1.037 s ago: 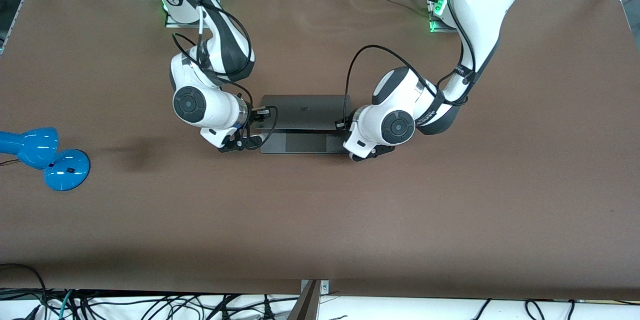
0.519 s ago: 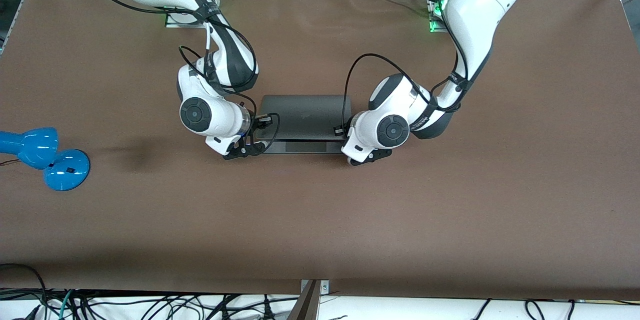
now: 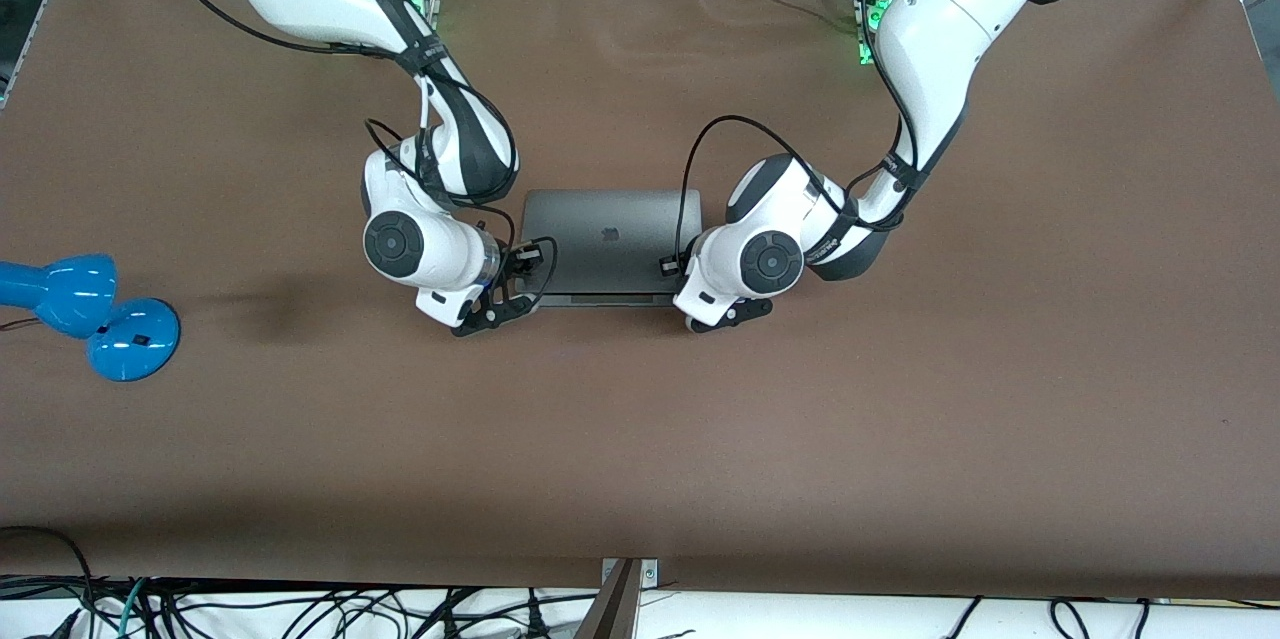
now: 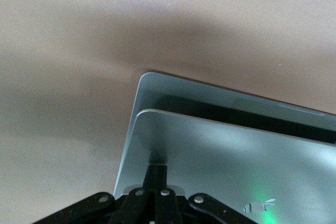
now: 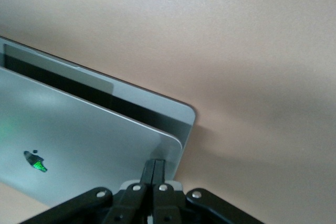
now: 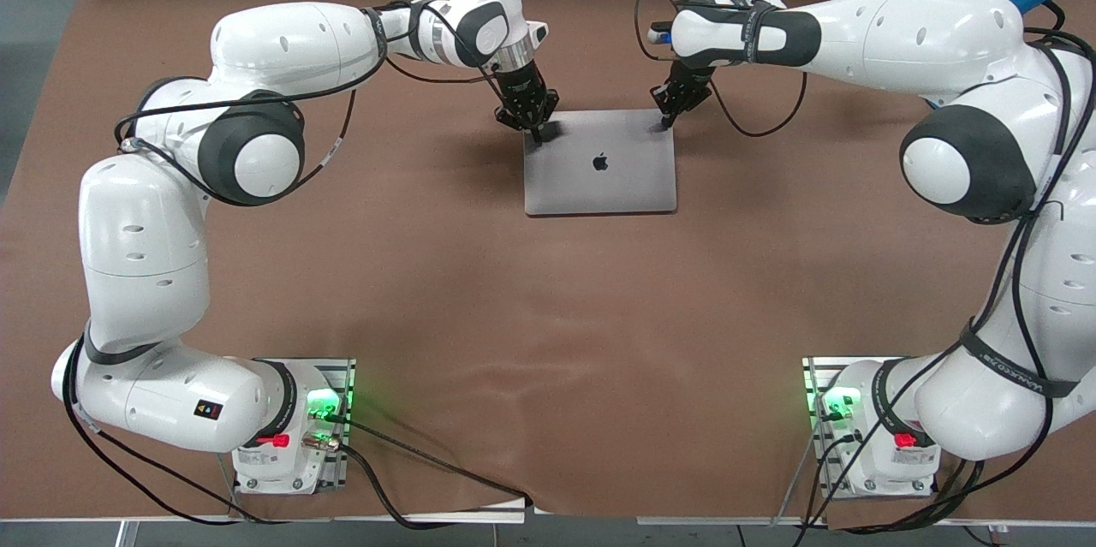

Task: Close laptop with both arms from behind
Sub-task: 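Press the screen down with both grippers until the lid shuts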

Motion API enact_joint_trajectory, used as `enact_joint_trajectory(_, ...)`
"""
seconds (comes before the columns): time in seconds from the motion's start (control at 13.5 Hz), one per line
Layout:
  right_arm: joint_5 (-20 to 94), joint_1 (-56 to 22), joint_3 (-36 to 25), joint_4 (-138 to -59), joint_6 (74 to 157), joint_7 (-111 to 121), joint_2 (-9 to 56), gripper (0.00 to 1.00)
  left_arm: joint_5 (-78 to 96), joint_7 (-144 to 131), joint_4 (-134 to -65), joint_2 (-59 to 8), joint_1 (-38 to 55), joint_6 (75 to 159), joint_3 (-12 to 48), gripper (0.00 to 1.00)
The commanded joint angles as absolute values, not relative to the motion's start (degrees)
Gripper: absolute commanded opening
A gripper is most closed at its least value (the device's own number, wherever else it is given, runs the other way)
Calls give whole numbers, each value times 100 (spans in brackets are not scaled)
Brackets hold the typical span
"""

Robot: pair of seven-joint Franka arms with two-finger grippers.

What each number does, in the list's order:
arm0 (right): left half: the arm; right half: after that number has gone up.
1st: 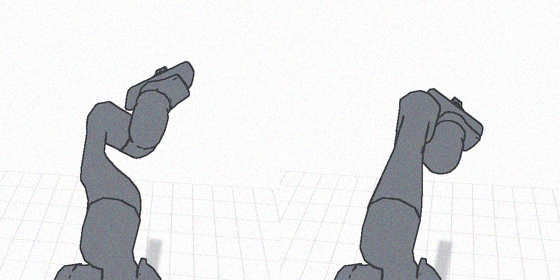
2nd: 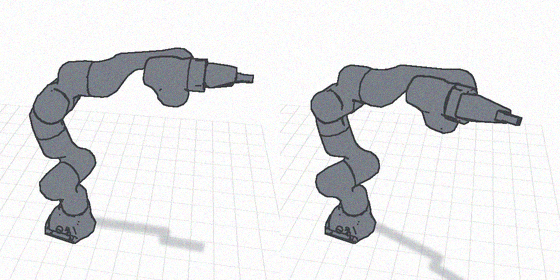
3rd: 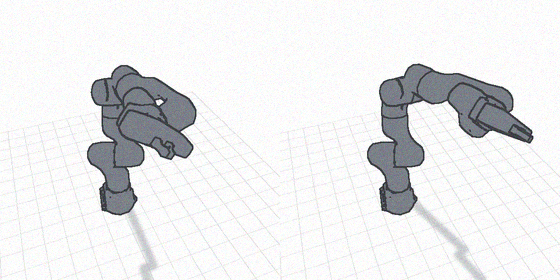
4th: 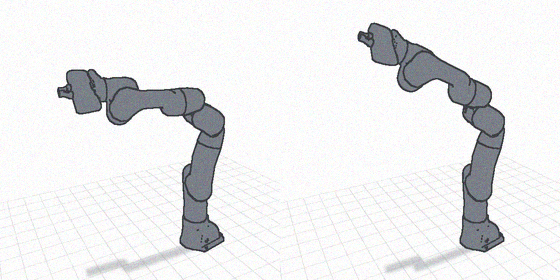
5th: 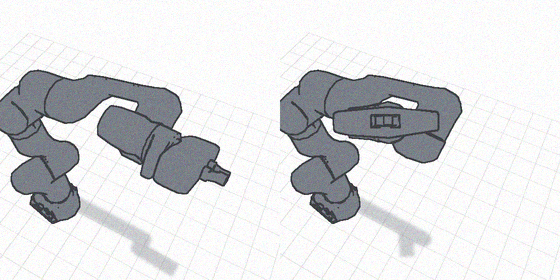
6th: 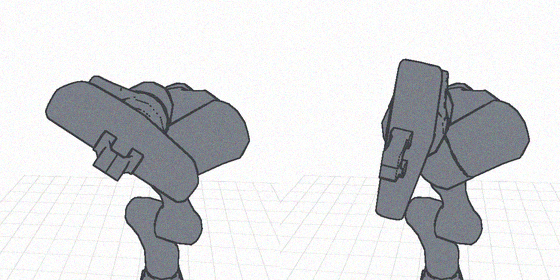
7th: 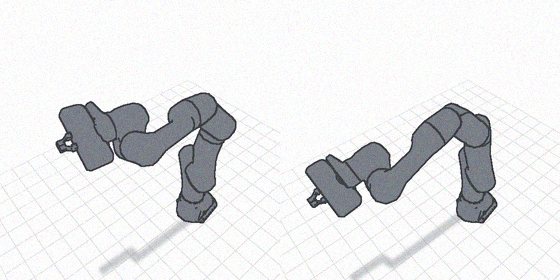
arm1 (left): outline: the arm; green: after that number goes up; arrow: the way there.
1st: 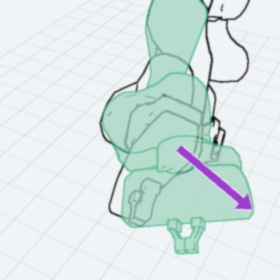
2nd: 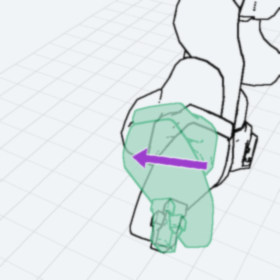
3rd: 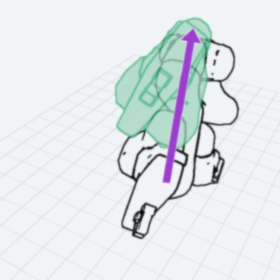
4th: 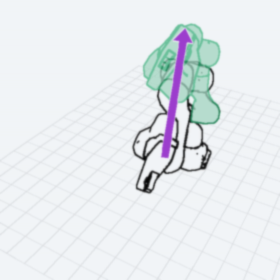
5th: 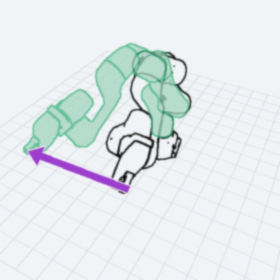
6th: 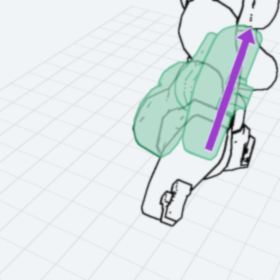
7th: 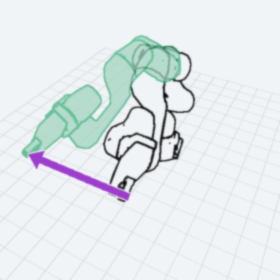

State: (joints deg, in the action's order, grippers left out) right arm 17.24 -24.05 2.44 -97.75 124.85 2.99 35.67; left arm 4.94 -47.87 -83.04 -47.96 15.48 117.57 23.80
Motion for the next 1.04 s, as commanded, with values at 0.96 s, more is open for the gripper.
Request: enact_joint_trajectory(0.96, 1767, -2426, 272, -9466, 13175, 483, 4078, 4, 193, -4790, -8112, -5115, 1749, 12023, 2250, 0)
